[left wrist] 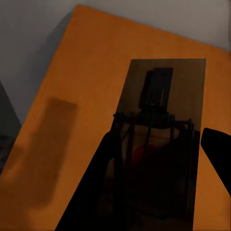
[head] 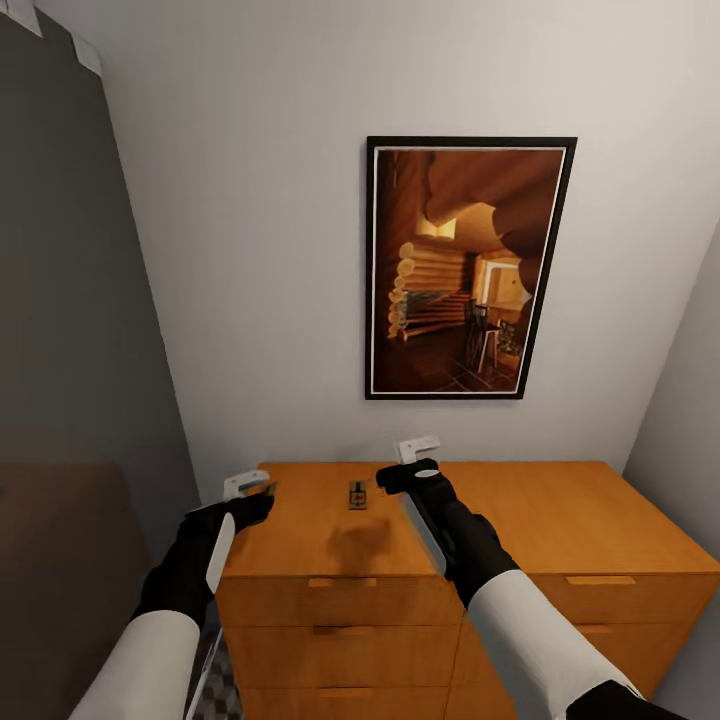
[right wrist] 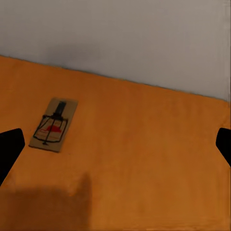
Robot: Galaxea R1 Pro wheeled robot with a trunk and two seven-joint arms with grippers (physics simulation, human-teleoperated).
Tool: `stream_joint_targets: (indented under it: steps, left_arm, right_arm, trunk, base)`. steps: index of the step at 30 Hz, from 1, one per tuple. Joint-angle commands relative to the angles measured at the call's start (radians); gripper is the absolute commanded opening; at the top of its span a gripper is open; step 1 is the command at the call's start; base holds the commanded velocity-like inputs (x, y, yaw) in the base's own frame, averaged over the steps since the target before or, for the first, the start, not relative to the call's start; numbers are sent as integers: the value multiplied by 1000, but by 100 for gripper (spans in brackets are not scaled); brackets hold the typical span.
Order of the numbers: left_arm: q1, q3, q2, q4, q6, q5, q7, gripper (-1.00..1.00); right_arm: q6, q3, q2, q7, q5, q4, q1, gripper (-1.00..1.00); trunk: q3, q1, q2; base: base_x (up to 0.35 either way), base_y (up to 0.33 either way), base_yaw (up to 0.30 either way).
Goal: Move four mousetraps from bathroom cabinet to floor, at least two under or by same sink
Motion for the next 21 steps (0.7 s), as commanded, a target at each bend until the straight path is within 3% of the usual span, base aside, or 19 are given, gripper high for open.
stream_joint_targets:
  steps: [1,4,7,15,21]
  left_arm:
    - [0,-1,0,0,4,-6,-1,-100]
    - [0,-5,0,1,4,-6,-1,-100]
    - [0,-6,1,2,3,-6,-1,-100]
    - [0,-7,2,5,3,-6,-1,-100]
    - [0,-7,2,5,3,-6,-1,-100]
  right_arm:
    - [6,-48,0,-8,-9,0,0,100]
    - [10,-127,0,-9,-14,2,-1,100]
    - [12,-148,0,-13,-15,3,-1,100]
    - [-12,-106,0,-151,-16,99,-3,100]
    - [-72,-54,0,-242,-36,124,-3,100]
  trunk:
    - [-1,0,-1]
    - [-1,0,-1]
    - [-1,0,-1]
    - [-1,0,-1]
    - [-1,0,-1]
  base:
    - [0,0,0]
    - [0,0,0]
    - [0,0,0]
    - [0,0,0]
    - [0,0,0]
